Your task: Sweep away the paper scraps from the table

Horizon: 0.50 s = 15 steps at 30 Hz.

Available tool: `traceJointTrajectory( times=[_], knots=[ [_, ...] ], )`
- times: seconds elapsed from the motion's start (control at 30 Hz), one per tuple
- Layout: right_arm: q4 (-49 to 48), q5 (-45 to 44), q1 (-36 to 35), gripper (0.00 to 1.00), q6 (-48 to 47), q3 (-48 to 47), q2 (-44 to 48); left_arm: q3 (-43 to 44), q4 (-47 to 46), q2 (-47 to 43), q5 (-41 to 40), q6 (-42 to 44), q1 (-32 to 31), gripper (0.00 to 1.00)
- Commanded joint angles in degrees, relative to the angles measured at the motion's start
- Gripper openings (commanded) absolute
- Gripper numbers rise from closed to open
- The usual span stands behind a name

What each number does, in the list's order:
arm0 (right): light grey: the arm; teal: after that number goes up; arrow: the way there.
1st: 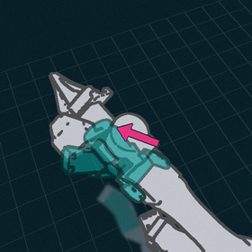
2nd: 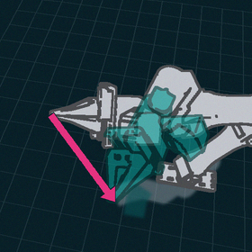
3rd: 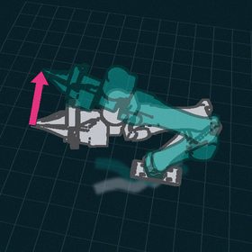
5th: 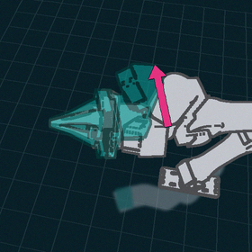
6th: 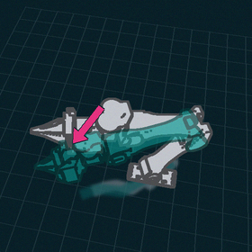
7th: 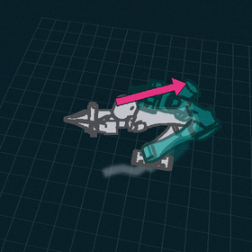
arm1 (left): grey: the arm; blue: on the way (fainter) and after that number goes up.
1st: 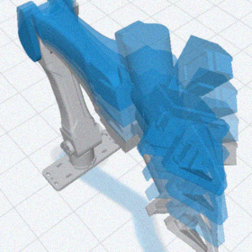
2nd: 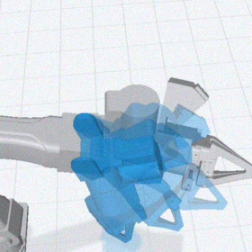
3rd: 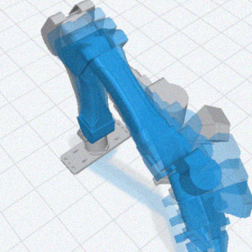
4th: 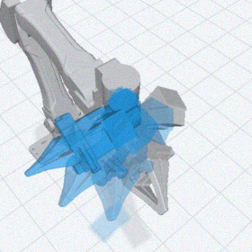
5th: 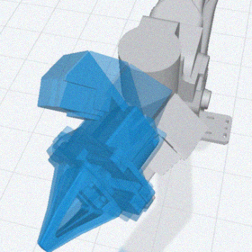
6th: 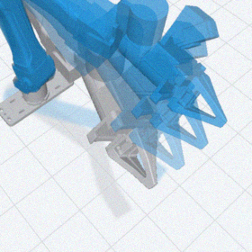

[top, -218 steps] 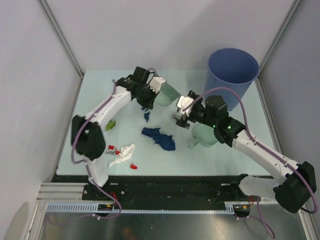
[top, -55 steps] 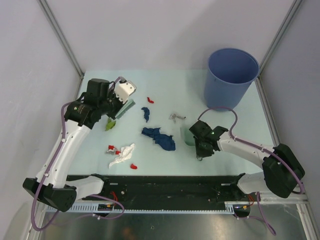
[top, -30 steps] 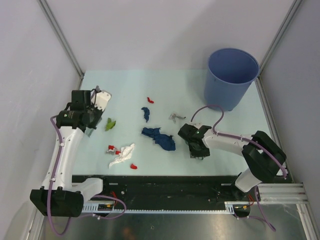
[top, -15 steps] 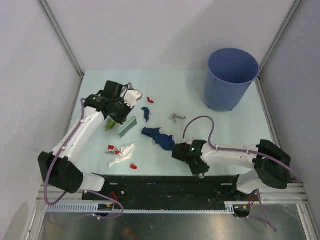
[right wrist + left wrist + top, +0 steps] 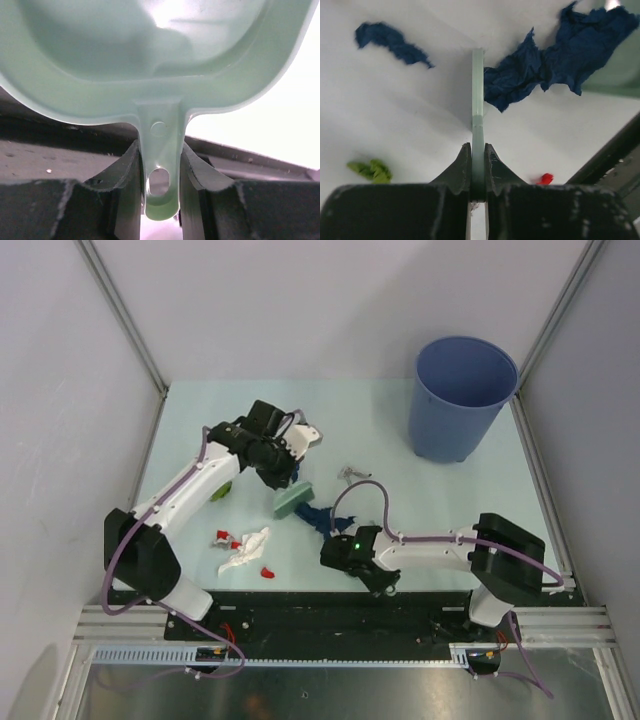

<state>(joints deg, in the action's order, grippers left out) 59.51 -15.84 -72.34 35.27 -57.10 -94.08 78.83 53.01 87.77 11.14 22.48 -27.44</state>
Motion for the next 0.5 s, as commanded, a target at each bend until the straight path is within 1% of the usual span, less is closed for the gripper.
traceJointTrajectory(
  times=[0.0,0.07,0.17,0.23,0.27,0.37,0.4,0.47],
  knots=[
    [-9.6,0.2,4.4,0.00,-12.1,-2.4,-0.8,1.7,-0.9,-2.2,12.3,0.5,-3.4,0.00],
    [-11.5,-2.5,5.6,0.00,-14.3,-3.4,-0.4,1.2,-0.6,-3.3,16.5,0.8,-5.7,0.00],
    [-13.5,-4.3,6.3,0.00,-15.1,-4.5,0.5,1.3,-0.5,-6.5,19.7,1.3,-6.7,0.00],
    [-13.9,-6.0,6.1,0.00,-15.1,-4.5,1.0,1.5,-0.5,-8.5,18.4,1.6,-6.7,0.00],
    [-13.8,-6.5,5.8,0.00,-15.1,-4.5,1.2,1.5,-0.5,-9.0,17.4,1.4,-6.7,0.00],
    [-13.0,-7.1,5.4,0.00,-14.7,-4.5,1.6,3.6,-0.5,-9.7,8.4,-0.2,-5.7,0.00],
    [-12.8,-8.0,5.2,0.00,-14.4,-4.5,1.7,4.6,-0.5,-9.6,2.9,-1.0,-5.0,0.00],
    [-12.3,-8.5,4.8,0.00,-14.3,-4.5,2.4,7.6,-0.6,-9.4,-1.0,-2.2,-2.2,0.00]
  ],
)
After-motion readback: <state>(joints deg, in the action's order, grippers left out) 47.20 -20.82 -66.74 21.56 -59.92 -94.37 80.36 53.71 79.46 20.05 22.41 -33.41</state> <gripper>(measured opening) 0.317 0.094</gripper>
